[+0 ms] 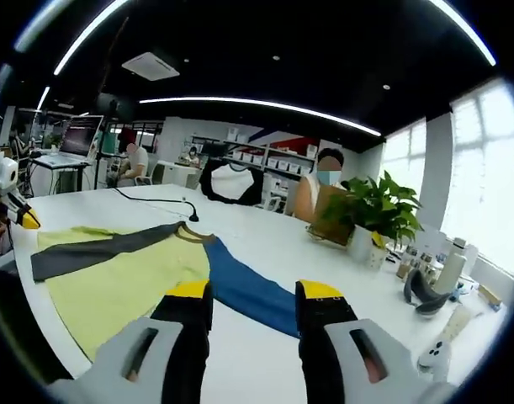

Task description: Fold the garment on the visible template until the final outline fits inside the template.

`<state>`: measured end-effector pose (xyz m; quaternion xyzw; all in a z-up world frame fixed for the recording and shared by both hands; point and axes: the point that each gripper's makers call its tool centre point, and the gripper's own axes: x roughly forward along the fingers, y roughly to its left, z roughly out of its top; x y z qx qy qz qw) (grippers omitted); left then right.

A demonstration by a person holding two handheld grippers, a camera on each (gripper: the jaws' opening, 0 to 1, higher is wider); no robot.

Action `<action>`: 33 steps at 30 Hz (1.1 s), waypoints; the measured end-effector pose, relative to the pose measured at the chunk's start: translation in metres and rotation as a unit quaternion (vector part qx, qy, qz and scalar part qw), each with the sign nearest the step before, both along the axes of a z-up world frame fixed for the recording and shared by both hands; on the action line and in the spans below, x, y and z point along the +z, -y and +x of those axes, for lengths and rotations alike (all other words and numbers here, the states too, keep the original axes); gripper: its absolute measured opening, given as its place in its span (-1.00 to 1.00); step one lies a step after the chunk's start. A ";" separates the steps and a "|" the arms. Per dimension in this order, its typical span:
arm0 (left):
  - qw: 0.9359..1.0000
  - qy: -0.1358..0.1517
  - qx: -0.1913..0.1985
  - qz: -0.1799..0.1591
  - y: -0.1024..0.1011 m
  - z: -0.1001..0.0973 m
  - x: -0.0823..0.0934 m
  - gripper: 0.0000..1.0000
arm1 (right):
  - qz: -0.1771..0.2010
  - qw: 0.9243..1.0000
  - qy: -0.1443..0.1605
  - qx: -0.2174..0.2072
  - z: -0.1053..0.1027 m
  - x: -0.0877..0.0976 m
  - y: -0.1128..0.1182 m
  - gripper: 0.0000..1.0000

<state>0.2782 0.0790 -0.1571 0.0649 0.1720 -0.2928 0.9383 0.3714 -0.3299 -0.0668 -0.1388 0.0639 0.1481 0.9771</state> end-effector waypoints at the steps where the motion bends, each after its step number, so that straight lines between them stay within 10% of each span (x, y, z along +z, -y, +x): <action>1: 1.000 0.000 -0.005 0.000 0.003 0.000 0.000 -0.93 | 0.001 1.000 -0.001 0.003 -0.001 -0.002 -0.002 -0.20; 33: 0.984 0.020 -0.176 0.017 0.123 -0.028 -0.013 -0.50 | 0.019 0.999 -0.010 0.036 -0.042 -0.026 -0.025 0.01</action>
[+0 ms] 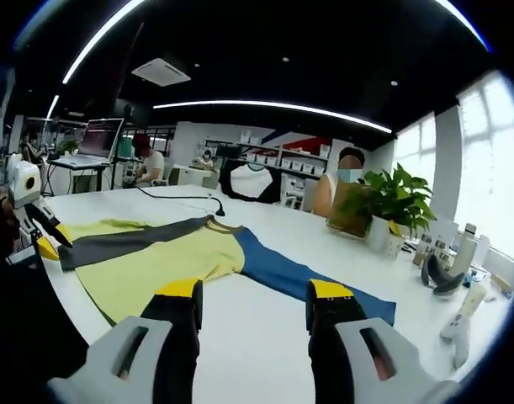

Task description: Fold the garment on the visible template until the final outline fits inside the template.

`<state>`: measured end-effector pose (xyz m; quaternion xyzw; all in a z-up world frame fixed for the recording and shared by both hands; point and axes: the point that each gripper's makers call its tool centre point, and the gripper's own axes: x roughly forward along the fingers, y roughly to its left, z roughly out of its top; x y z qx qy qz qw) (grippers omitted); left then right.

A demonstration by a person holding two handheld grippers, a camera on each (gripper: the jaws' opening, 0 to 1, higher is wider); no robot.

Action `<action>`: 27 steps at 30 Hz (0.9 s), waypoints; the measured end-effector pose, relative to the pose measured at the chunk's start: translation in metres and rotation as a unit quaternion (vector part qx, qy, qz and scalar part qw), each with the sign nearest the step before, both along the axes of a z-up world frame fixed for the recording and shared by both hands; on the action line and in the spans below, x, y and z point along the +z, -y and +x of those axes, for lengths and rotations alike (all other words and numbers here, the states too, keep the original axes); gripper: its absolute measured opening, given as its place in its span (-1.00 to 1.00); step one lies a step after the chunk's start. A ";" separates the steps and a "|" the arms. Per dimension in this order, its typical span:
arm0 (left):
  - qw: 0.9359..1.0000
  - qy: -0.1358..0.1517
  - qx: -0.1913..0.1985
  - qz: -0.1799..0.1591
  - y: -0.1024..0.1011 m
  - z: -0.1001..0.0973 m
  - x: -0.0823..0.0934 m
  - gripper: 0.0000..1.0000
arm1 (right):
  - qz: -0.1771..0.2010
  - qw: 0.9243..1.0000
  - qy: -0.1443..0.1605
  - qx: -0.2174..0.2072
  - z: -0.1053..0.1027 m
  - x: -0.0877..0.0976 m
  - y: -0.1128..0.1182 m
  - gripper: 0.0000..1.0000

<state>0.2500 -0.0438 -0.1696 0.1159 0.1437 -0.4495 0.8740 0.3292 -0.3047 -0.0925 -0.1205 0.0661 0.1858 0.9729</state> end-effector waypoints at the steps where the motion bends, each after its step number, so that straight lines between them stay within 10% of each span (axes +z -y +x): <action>1: 1.000 -0.001 -0.002 -0.001 0.001 0.000 0.000 -0.50 | 0.000 1.000 0.000 0.002 -0.001 0.000 -0.001 0.03; 27: 0.999 -0.051 0.004 -0.002 0.011 0.001 -0.015 -0.58 | 0.004 1.000 0.012 0.020 -0.011 -0.014 -0.019 0.97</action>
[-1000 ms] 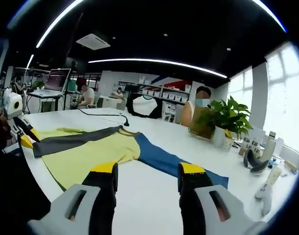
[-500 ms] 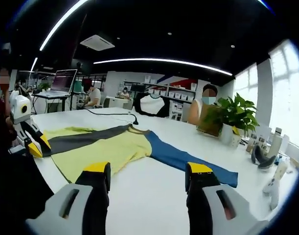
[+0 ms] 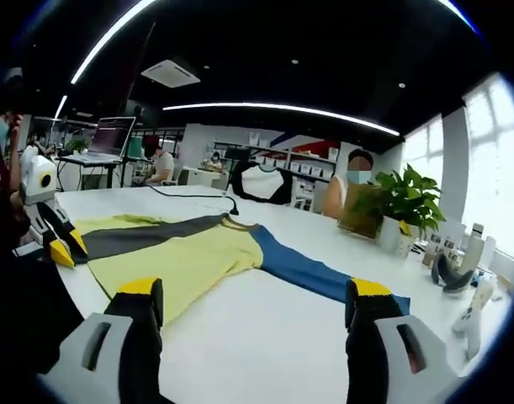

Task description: Fold the garment on the visible template until the final outline fits inside the template.

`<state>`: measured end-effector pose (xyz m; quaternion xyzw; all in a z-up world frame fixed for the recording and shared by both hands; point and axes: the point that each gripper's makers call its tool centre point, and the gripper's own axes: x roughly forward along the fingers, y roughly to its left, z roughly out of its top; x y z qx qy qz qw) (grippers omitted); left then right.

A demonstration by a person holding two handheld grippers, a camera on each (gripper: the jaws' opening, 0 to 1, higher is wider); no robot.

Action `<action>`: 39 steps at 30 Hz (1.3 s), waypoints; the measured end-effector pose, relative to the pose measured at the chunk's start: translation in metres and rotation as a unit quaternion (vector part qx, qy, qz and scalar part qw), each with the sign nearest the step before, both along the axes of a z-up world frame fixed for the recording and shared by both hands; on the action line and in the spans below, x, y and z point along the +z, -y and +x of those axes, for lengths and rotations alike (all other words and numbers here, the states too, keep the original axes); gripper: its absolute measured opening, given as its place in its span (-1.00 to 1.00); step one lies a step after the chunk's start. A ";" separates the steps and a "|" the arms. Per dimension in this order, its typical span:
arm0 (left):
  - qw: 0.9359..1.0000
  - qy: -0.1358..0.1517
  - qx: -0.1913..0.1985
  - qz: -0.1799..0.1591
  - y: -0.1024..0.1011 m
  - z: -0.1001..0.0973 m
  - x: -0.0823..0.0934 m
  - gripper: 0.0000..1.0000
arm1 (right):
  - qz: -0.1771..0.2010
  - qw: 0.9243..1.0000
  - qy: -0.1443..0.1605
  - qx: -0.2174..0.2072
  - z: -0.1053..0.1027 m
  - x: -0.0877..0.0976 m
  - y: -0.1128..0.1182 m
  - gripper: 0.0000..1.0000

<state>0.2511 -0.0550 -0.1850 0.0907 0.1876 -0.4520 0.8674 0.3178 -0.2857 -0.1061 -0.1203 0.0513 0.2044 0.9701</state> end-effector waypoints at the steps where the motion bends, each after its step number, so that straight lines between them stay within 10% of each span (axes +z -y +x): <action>1: 1.000 0.000 0.000 0.000 0.000 0.000 0.000 -0.58 | -0.001 1.000 0.004 -0.001 -0.001 0.001 0.001 0.99; 23: 0.999 0.023 0.031 0.015 -0.005 0.008 0.002 -0.94 | 0.007 1.000 -0.021 0.016 -0.007 -0.018 -0.005 0.99; 39: 0.991 0.085 0.093 -0.038 -0.038 0.028 0.061 -0.95 | 0.018 0.999 -0.033 0.014 -0.009 -0.027 -0.002 0.97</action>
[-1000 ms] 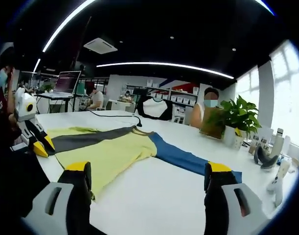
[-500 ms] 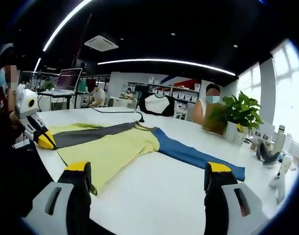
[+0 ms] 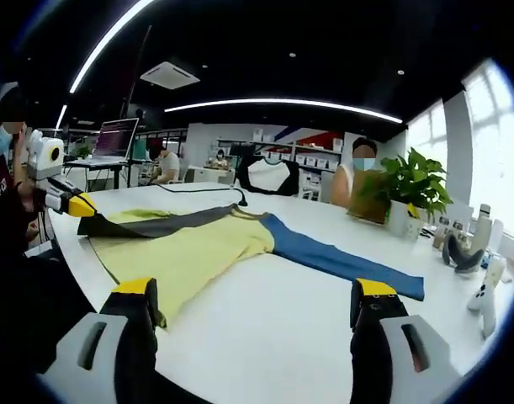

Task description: Fold the garment on the visible template until the final outline fits inside the template.

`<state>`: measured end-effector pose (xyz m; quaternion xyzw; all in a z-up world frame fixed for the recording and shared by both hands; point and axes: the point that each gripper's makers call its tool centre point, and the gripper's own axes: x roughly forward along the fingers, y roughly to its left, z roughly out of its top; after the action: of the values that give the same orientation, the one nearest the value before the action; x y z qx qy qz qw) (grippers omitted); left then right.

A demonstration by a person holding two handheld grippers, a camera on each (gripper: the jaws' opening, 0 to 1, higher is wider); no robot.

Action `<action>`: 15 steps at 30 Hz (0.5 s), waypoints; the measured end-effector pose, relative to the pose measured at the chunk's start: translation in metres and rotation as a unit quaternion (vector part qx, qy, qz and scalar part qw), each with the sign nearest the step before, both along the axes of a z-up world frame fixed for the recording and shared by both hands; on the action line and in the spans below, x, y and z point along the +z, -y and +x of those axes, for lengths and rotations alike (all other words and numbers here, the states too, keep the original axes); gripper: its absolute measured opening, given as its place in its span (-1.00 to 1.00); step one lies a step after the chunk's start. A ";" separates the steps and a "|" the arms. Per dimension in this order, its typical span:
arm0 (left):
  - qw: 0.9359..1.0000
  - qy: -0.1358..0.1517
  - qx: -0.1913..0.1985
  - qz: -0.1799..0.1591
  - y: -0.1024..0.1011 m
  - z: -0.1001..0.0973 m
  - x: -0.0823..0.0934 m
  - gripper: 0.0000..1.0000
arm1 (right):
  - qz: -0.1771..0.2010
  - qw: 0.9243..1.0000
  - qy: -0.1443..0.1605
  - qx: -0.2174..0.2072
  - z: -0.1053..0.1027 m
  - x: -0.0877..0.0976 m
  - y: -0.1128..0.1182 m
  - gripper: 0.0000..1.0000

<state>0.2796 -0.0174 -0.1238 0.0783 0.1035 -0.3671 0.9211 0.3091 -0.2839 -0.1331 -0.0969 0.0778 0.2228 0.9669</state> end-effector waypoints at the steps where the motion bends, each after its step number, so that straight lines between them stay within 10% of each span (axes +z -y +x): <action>1: 1.000 0.003 0.003 -0.002 -0.002 0.001 0.004 -0.95 | 0.000 1.000 -0.001 0.001 0.000 -0.001 -0.001 0.97; 15: 0.993 0.082 0.083 0.032 -0.074 0.043 0.080 -0.95 | 0.002 1.000 -0.008 0.010 0.000 -0.006 -0.007 0.96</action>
<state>0.3224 0.0566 -0.0438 0.1288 0.0450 -0.2778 0.9509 0.3092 -0.2769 -0.1387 -0.0937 0.0837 0.2338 0.9641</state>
